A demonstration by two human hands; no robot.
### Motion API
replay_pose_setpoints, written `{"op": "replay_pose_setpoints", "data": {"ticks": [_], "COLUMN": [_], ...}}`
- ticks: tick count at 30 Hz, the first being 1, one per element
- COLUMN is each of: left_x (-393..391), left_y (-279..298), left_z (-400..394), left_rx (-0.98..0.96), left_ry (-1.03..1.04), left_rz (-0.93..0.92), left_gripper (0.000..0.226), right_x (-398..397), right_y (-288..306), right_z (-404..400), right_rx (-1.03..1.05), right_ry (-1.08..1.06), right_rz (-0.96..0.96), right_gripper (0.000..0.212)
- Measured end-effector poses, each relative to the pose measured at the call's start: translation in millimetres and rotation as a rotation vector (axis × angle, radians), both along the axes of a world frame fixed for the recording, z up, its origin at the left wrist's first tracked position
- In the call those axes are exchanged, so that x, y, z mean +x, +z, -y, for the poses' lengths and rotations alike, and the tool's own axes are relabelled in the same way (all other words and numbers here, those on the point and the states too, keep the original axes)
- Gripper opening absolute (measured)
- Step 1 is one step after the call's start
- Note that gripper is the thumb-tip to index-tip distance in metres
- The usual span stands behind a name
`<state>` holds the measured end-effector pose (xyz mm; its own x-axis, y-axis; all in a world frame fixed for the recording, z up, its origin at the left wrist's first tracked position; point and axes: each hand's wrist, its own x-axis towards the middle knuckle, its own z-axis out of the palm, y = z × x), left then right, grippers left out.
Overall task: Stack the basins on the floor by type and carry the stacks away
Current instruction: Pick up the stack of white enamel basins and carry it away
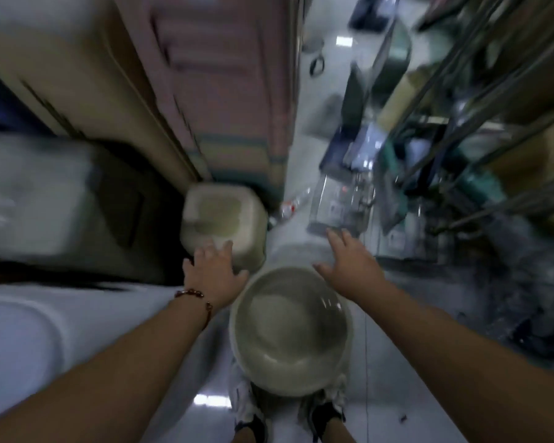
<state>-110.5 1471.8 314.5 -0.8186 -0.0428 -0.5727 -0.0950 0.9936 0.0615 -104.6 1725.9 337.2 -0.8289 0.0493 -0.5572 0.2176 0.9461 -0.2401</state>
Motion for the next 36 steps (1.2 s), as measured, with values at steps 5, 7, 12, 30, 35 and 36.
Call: {"op": "replay_pose_setpoints", "data": {"ticks": [5,7,12,30,35,36], "left_x": [-71,-94,-119,107,206,225], "left_y": [234,324,539,657,649,650], "left_z": [28,52,106,186,200,204], "left_rx": [0.032,0.043,-0.020,-0.289,-0.338,-0.341], "left_ry": [-0.026,-0.039,-0.042,0.502,0.719,0.753], "left_rz": [-0.225,-0.346,-0.663,-0.686,-0.605,-0.587], "left_gripper": [0.082,0.084,0.082,0.076,0.074,0.070], "right_x": [-77,-106,-143,-47,1,16], "right_y": [233,325,538,655,642,643], "right_z": [46,66,119,256,318,331], "right_rx": [0.036,0.031,-0.080,-0.055,-0.121,-0.141], "right_ry": [0.130,0.166,0.281,0.956,1.151,1.197], "right_rz": [-0.232,-0.337,-0.558,-0.664,-0.573,-0.562], "right_gripper": [0.077,0.078,0.075,0.070,0.078,0.075]}}
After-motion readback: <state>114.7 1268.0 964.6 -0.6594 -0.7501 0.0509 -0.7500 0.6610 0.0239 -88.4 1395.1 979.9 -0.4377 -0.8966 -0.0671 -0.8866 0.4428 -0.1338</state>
